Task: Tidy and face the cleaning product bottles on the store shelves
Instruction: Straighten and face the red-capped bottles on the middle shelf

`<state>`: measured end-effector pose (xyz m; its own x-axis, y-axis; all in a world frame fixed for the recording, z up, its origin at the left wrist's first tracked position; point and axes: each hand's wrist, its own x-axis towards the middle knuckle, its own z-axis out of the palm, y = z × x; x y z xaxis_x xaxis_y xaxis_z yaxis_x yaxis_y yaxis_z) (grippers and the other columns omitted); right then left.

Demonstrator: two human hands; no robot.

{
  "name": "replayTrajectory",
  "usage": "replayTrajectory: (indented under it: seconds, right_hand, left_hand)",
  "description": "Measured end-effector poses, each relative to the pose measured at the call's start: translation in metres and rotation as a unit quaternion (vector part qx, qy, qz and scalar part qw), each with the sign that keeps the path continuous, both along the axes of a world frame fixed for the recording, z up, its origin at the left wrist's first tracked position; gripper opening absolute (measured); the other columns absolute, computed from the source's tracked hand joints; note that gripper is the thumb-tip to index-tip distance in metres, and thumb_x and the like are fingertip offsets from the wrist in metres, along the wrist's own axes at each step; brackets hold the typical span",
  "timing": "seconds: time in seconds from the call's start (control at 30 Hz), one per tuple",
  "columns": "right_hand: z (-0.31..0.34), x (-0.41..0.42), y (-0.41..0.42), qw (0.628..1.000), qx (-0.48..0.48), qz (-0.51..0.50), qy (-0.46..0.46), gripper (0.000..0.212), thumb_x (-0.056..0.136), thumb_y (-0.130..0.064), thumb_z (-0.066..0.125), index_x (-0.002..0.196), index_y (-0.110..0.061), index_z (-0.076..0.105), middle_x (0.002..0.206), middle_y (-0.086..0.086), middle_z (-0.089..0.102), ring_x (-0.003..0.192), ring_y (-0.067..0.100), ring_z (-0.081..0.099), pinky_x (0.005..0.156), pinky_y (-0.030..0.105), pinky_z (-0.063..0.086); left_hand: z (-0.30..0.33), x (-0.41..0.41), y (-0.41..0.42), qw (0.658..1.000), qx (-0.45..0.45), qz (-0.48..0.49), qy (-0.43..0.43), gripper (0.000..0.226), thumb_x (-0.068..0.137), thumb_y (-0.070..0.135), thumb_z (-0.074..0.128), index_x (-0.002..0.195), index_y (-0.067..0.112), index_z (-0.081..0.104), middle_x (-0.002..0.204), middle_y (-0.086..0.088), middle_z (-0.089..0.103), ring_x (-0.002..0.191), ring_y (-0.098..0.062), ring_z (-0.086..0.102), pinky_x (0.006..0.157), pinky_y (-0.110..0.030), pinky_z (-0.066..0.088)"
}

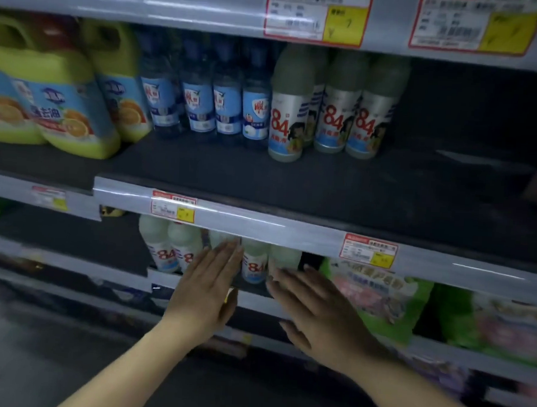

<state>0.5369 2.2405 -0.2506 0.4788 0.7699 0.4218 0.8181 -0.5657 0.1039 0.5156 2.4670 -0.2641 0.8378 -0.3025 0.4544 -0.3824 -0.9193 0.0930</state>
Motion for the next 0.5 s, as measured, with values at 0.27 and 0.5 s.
replayTrajectory:
  seconds: [0.27, 0.5]
  right_hand:
    - [-0.059, 0.029, -0.019, 0.981, 0.032, -0.146, 0.125, 0.056, 0.055, -0.026, 0.085, 0.106, -0.01, 0.067, 0.102, 0.007, 0.07, 0.084, 0.023, 0.07, 0.07, 0.031, 0.059]
    - [-0.072, 0.069, 0.007, 0.867, 0.193, -0.245, 0.388, 0.066, 0.078, -0.022, 0.07, 0.135, -0.016, 0.037, 0.131, 0.009, 0.054, 0.12, 0.025, 0.053, 0.092, 0.029, 0.046]
  left_hand:
    - [-0.057, 0.039, -0.036, 0.99, -0.048, 0.014, 0.135, 0.069, 0.059, 0.011, 0.08, 0.121, -0.002, 0.053, 0.11, -0.02, 0.065, 0.094, -0.036, 0.066, 0.075, -0.041, 0.054]
    - [-0.071, 0.064, -0.069, 0.944, -0.241, 0.11, 0.194, 0.046, 0.079, 0.013, 0.064, 0.122, 0.003, 0.049, 0.118, -0.019, 0.057, 0.106, -0.037, 0.056, 0.079, -0.042, 0.049]
